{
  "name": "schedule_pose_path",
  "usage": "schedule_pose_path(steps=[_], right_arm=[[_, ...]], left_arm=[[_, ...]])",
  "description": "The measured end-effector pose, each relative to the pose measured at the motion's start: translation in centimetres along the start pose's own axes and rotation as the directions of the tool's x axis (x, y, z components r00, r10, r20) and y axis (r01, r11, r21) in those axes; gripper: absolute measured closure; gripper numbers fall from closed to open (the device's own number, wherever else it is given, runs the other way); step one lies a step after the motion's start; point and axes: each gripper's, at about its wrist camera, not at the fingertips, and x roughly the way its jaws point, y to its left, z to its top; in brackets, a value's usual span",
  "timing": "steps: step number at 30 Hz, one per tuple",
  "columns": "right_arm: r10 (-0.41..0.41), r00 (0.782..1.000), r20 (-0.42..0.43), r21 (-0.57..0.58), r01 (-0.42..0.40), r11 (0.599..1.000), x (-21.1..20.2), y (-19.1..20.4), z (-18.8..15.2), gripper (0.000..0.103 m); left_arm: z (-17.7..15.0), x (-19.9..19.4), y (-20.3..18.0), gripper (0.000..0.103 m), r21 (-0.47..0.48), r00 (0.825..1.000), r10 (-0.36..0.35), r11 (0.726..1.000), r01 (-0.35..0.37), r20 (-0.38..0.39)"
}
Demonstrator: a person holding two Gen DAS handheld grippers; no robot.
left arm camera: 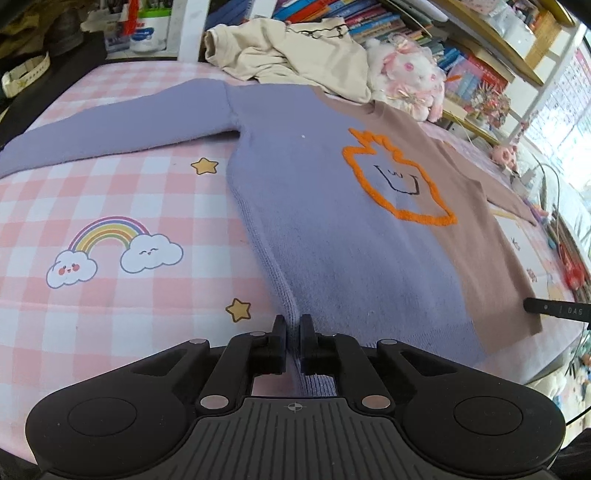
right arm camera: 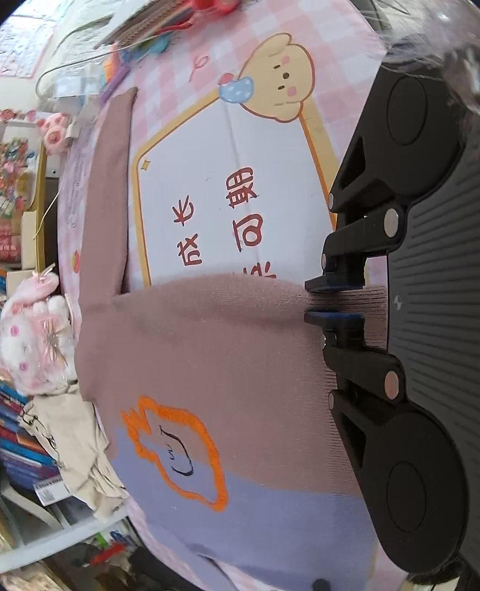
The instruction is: Fold clothes
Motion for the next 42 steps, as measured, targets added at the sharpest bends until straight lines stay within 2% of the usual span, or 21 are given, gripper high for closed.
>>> schedule_pose_path(steps=[3, 5, 8, 14, 16, 17, 18, 19, 20, 22, 24, 25, 28, 33, 37, 42], right_arm=[[0.005, 1.0, -0.003, -0.032, -0.005, 0.999, -0.2, 0.6, -0.3, 0.093], [0.007, 1.0, -0.002, -0.012, -0.007, 1.0, -0.1, 0.4, -0.2, 0.093], [0.002, 1.0, 0.003, 0.012, -0.002, 1.0, -0.1, 0.3, -0.2, 0.093], [-0.032, 1.0, 0.0, -0.015, 0.032, 0.999, 0.0, 0.9, -0.1, 0.091], [-0.047, 0.999, -0.005, -0.016, 0.047, 0.999, 0.0, 1.0, 0.0, 0.088], [-0.055, 0.998, -0.006, -0.013, 0.055, 0.998, -0.1, 1.0, 0.1, 0.084], [-0.064, 0.998, -0.005, -0.01, 0.064, 0.998, -0.2, 1.1, 0.2, 0.079], [-0.069, 0.998, 0.001, -0.004, 0.069, 0.998, -0.4, 1.2, 0.3, 0.074], [-0.073, 0.997, 0.012, 0.006, 0.073, 0.997, -0.7, 1.2, 0.4, 0.059], [-0.077, 0.996, 0.035, 0.029, 0.076, 0.997, -1.4, 1.3, 0.6, 0.05], [-0.08, 0.995, 0.057, 0.053, 0.077, 0.996, -2.0, 1.3, 0.8, 0.038], [-0.087, 0.994, 0.067, 0.064, 0.083, 0.994, -2.3, 1.3, 0.8, 0.037], [-0.115, 0.989, 0.096, 0.095, 0.106, 0.99, -3.3, 1.2, 0.7, 0.03], [-0.157, 0.981, 0.112, 0.129, 0.142, 0.981, -4.9, 0.8, 0.0, 0.023], [-0.18, 0.979, 0.096, 0.128, 0.167, 0.978, -5.3, 0.1, -0.5, 0.023], [-0.18, 0.98, 0.086, 0.145, 0.166, 0.975, -5.0, -1.5, -0.3, 0.023]], left_arm=[[-0.1, -0.2, 0.8, 0.098, -0.023, 1.0, -0.005, 1.0, 0.006, 0.007], [0.0, -0.2, 1.1, 0.098, -0.039, 1.0, -0.016, 0.999, 0.016, 0.009], [0.0, -0.2, 0.8, 0.098, -0.015, 1.0, -0.01, 1.0, 0.01, 0.009], [0.1, -0.2, 0.6, 0.093, 0.023, 1.0, 0.0, 1.0, 0.0, 0.01], [0.2, -0.4, 0.4, 0.092, 0.037, 1.0, 0.006, 0.999, -0.007, 0.017], [0.3, -0.6, 0.3, 0.091, 0.043, 1.0, 0.009, 0.999, -0.01, 0.022], [0.3, -0.8, 0.2, 0.088, 0.052, 0.999, 0.014, 0.999, -0.015, 0.03], [0.4, -1.1, 0.1, 0.08, 0.063, 0.999, 0.022, 0.998, -0.025, 0.045], [0.5, -1.5, 0.0, 0.073, 0.072, 0.998, 0.031, 0.997, -0.036, 0.061], [0.7, -2.2, -0.5, 0.048, 0.092, 0.993, 0.044, 0.994, -0.054, 0.105], [0.9, -2.8, -1.0, 0.032, 0.112, 0.987, 0.054, 0.991, -0.071, 0.152], [0.9, -3.2, -1.3, 0.025, 0.121, 0.983, 0.058, 0.989, -0.08, 0.176], [1.2, -4.2, -2.1, 0.016, 0.149, 0.967, 0.069, 0.983, -0.108, 0.246], [1.4, -3.9, -4.3, 0.012, 0.219, 0.954, 0.05, 0.969, -0.119, 0.297], [1.7, -2.7, -5.6, 0.012, 0.265, 0.961, 0.021, 0.959, -0.097, 0.275], [1.7, -1.9, -6.7, 0.012, 0.275, 0.966, 0.014, 0.957, -0.087, 0.259]])
